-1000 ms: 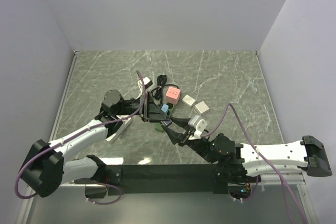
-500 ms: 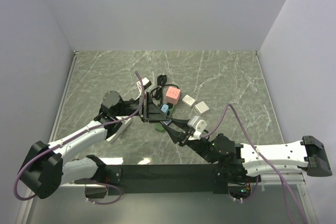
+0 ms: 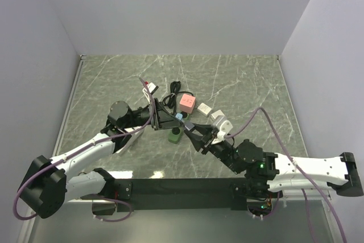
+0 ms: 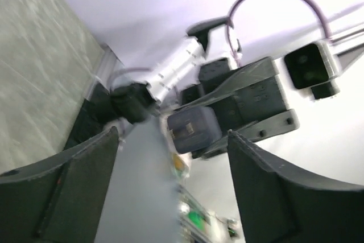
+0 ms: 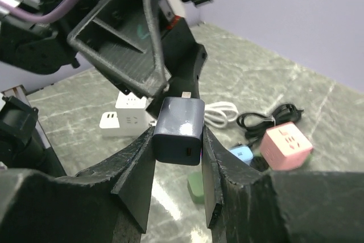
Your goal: Insert the plug
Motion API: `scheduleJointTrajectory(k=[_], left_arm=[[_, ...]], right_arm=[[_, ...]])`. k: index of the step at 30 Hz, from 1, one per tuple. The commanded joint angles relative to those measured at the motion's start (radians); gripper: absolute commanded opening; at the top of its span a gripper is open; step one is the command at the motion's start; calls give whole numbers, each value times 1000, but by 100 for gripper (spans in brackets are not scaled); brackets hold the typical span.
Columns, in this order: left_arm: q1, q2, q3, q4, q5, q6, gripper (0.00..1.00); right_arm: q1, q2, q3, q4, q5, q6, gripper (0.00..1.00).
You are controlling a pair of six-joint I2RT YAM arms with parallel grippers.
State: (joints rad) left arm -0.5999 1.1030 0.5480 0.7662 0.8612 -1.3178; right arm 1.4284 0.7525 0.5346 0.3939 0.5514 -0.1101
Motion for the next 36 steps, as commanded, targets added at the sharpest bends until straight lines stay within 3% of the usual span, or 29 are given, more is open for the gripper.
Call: scheduleJointTrajectory(k=[1, 6, 11, 12, 18, 19, 22, 29, 36], left_arm=[[8, -2, 27, 16, -80, 164, 84], [14, -41, 29, -184, -227, 379, 85], [6, -144, -13, -384, -578, 649, 84], [5, -152, -22, -410, -699, 667, 82], [-70, -131, -83, -429, -962, 741, 79], [-83, -117, -98, -423, -982, 753, 79], [-127, -43, -120, -401, -1040, 785, 78], [-181, 81, -149, -321, -1091, 809, 77], [-205, 242, -112, -278, -1087, 805, 67]], right_arm=[[-26, -44, 97, -200, 41, 102, 4], [-118, -53, 208, -462, 50, 229, 4], [-336, 8, 316, -627, -112, 346, 4], [-380, 45, 329, -654, -204, 358, 4], [-678, 198, 407, -678, -548, 412, 0], [-712, 238, 412, -678, -659, 434, 0], [-795, 296, 427, -671, -783, 480, 0], [-829, 380, 498, -765, -841, 507, 0], [-832, 410, 496, -782, -852, 509, 0]])
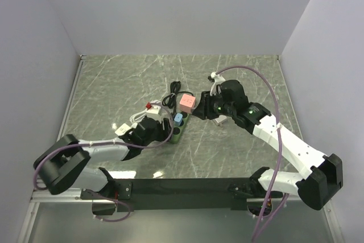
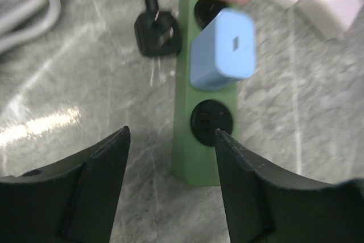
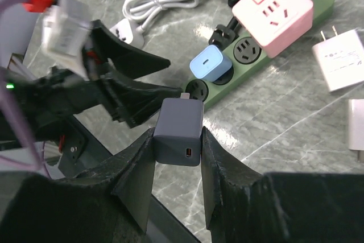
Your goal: Insert the plug
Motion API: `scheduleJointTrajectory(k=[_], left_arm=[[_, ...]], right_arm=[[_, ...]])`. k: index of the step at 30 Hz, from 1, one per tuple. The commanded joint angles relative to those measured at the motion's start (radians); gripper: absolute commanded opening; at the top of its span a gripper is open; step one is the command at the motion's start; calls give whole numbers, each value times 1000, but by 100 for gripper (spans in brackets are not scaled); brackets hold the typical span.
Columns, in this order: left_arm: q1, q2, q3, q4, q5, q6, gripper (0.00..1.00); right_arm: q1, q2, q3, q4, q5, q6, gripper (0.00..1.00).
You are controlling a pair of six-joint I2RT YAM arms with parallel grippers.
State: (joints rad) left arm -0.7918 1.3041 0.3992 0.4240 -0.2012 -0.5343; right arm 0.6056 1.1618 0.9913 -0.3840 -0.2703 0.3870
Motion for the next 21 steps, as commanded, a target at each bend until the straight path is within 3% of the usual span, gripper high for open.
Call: scheduleJointTrajectory(k=[1, 9, 21], left_arm=[[-15, 76, 43, 67, -26, 20, 65], [-40, 179, 75, 139, 31, 13, 59], [-191, 307, 148, 128, 59, -67, 53]], right_arm=[[-7, 1, 35, 0, -30, 13, 0], [-9, 12, 43, -9, -15, -6, 0], [-17, 82, 109, -76, -4, -36, 0]])
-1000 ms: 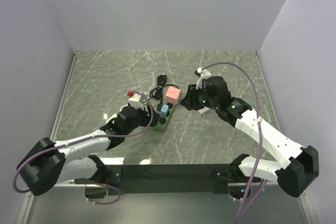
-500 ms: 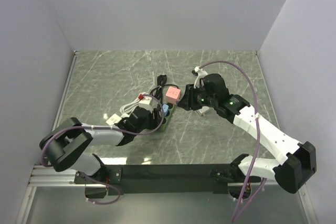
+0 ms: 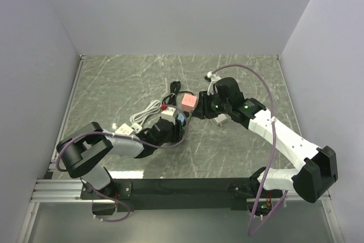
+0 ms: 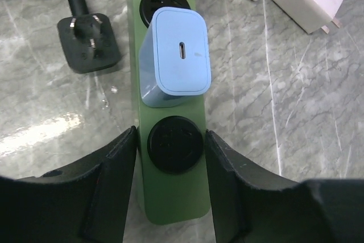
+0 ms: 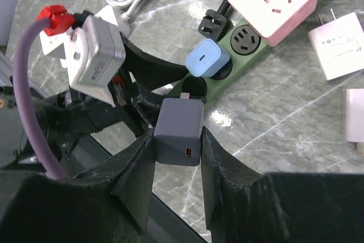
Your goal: Insert the plug
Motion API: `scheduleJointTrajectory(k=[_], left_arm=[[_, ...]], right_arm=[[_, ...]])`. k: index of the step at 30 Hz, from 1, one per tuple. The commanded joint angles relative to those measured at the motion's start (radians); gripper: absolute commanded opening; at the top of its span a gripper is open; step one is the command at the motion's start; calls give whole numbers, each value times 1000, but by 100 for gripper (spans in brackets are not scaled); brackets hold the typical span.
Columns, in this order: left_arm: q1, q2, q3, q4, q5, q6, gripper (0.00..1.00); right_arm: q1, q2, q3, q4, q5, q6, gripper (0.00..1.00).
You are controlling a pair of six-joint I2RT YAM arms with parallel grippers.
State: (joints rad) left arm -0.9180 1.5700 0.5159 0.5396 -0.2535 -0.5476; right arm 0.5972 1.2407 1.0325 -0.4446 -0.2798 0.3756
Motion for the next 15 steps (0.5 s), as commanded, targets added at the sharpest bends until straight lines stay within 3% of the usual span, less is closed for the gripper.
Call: scheduleJointTrajectory(k=[1, 8, 15], left_arm=[[-91, 41, 35, 23, 115, -57, 53], [-193, 81, 142, -3, 137, -124, 56], [-231, 116, 157, 72, 214, -179, 60]], right_arm=[[-7, 9, 70, -23, 8, -27, 0], [-10, 54, 90, -63, 33, -35, 0], [-14, 95, 112, -112, 56, -58, 0]])
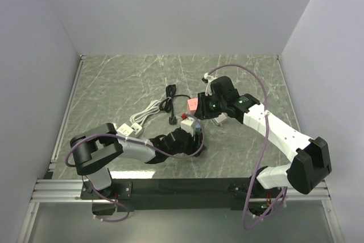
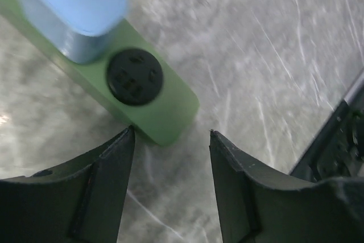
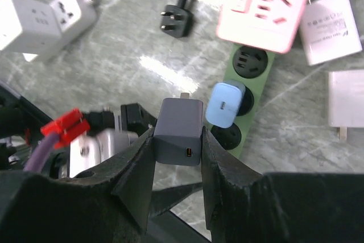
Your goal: Insert the plug
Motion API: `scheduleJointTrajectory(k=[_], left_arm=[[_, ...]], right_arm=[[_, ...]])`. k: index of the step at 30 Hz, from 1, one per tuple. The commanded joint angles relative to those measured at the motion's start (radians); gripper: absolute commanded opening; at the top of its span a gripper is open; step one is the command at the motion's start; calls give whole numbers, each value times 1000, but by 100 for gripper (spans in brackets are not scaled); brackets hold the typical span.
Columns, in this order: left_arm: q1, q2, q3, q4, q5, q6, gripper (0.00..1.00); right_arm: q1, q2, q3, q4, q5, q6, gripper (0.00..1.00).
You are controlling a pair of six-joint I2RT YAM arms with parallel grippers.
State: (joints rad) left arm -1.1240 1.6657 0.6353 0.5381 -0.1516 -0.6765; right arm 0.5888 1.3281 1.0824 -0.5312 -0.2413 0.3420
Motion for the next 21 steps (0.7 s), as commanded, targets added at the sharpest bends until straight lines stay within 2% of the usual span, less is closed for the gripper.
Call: scheduleJointTrajectory(k=[1, 5, 11, 17, 21], left_arm=[[-25, 22, 38, 72, 112, -51, 60], [-25, -23, 11, 48, 49, -29, 65], [15, -227, -77, -39, -25, 37, 73], [194, -516, -218, -64, 14, 20, 73], [309, -626, -259, -119, 23, 17, 74]], right_arm=[[-6, 11, 63, -35, 25, -29, 0], [-7, 14, 86, -85, 59, -60, 0], [-12, 66, 198, -189, 66, -135, 0], [-12, 172, 316, -272, 45, -164, 0], [-7, 223, 338, -282, 17, -166, 0]])
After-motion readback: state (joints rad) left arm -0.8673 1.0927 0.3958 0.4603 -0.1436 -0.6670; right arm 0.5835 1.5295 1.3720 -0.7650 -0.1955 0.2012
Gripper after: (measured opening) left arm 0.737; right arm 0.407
